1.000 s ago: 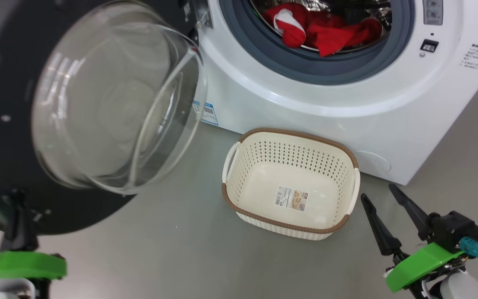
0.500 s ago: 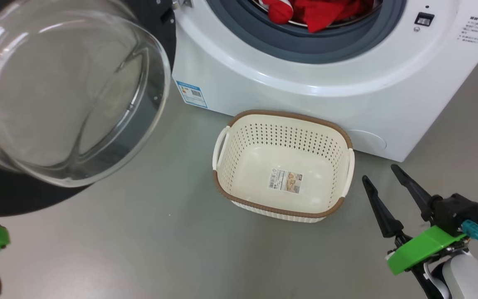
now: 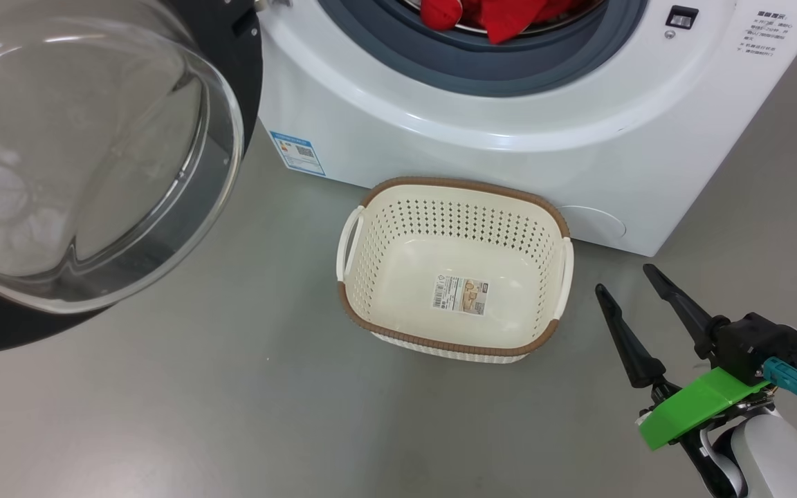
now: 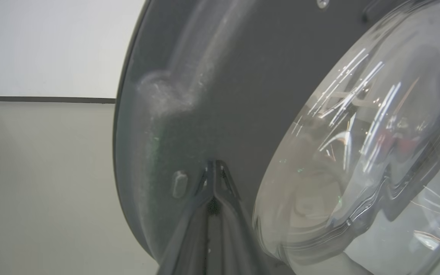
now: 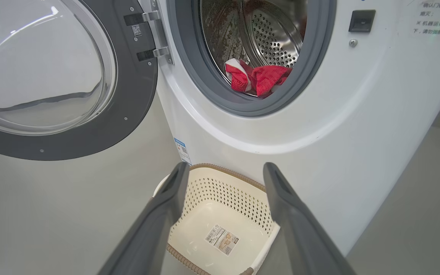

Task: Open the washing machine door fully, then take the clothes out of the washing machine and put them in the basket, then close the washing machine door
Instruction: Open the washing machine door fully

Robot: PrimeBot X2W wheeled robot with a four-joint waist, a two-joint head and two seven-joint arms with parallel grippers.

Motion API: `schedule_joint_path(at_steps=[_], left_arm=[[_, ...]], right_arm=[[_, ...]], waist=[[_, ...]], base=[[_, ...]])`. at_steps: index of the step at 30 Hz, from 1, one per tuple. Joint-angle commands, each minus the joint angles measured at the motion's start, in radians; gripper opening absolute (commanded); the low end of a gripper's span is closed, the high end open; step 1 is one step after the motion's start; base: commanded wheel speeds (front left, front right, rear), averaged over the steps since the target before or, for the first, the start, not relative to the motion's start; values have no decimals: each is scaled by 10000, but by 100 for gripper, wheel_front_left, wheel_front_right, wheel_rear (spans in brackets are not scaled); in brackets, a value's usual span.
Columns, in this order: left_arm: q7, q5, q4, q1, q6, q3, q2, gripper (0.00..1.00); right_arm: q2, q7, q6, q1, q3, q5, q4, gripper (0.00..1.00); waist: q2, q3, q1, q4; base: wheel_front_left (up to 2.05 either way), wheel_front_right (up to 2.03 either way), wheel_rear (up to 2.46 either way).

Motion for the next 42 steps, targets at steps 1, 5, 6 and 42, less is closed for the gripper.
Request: schedule_joint_path(at_steps=[1, 5, 6, 42], left_arm=[[-51, 25, -184, -248, -22, 287, 705, 0], [-51, -79, -251, -138, -24, 223, 579, 0], [-51, -105, -295, -88, -24, 201, 532, 0], [-51, -1648, -5746, 4705, -26, -3589, -684, 100]], right_arm=[[-10, -120, 16, -30, 211, -19, -211, 100], [19, -120, 16, 67, 170, 7, -190, 100], [27, -120, 16, 94, 166, 15, -189, 100], [167, -120, 16, 962, -688, 191, -603, 100]], waist=[[0, -28, 0, 1], [0, -168, 0, 16], [0, -207, 0, 20], [0, -1036, 0, -1692]], base=[[0, 0, 0], [0, 0, 0], [0, 0, 0], [0, 0, 0]])
